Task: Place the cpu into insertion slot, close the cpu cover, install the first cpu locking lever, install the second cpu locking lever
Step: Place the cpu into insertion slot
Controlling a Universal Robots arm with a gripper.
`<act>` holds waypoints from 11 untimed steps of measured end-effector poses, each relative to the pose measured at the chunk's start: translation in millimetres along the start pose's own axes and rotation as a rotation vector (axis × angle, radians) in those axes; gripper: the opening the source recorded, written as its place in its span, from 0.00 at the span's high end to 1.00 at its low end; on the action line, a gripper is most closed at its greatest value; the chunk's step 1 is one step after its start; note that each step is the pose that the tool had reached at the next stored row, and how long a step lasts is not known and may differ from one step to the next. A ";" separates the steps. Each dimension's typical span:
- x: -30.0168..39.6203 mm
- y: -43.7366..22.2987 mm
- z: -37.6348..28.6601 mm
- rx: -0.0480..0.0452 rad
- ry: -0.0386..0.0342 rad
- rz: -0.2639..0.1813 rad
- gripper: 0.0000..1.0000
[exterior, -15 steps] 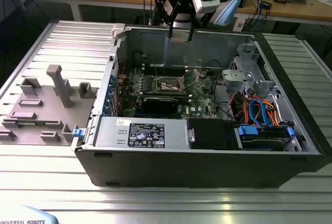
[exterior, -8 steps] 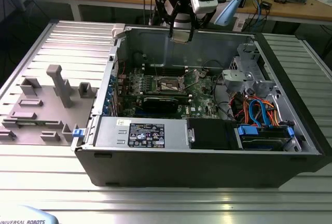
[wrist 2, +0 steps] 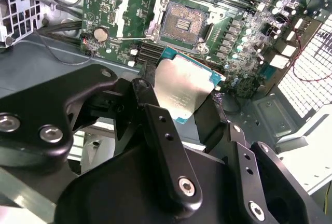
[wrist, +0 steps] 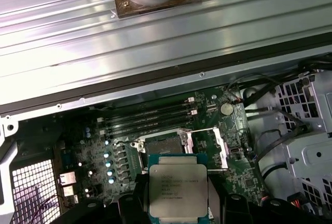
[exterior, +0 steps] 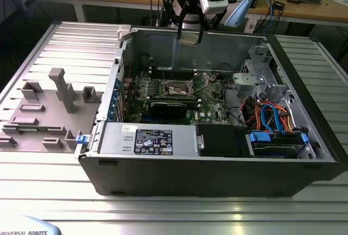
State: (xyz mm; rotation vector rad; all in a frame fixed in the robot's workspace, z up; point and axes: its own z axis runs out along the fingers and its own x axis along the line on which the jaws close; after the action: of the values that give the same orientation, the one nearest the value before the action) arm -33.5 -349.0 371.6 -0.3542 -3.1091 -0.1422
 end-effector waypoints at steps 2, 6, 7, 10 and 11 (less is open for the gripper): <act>0.0 0.0 0.0 -0.0003 -0.0015 0.017 0.46; 0.0 0.0 0.1 -0.0011 -0.0052 0.059 0.46; 0.0 0.0 0.1 -0.0012 -0.0055 0.062 0.46; 0.0 0.0 0.1 -0.0012 -0.0057 0.064 0.46; 0.0 0.0 0.1 -0.0012 -0.0057 0.064 0.46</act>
State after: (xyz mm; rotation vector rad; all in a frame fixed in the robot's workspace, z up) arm -33.5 -349.0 371.5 -0.4539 -3.0991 -0.1427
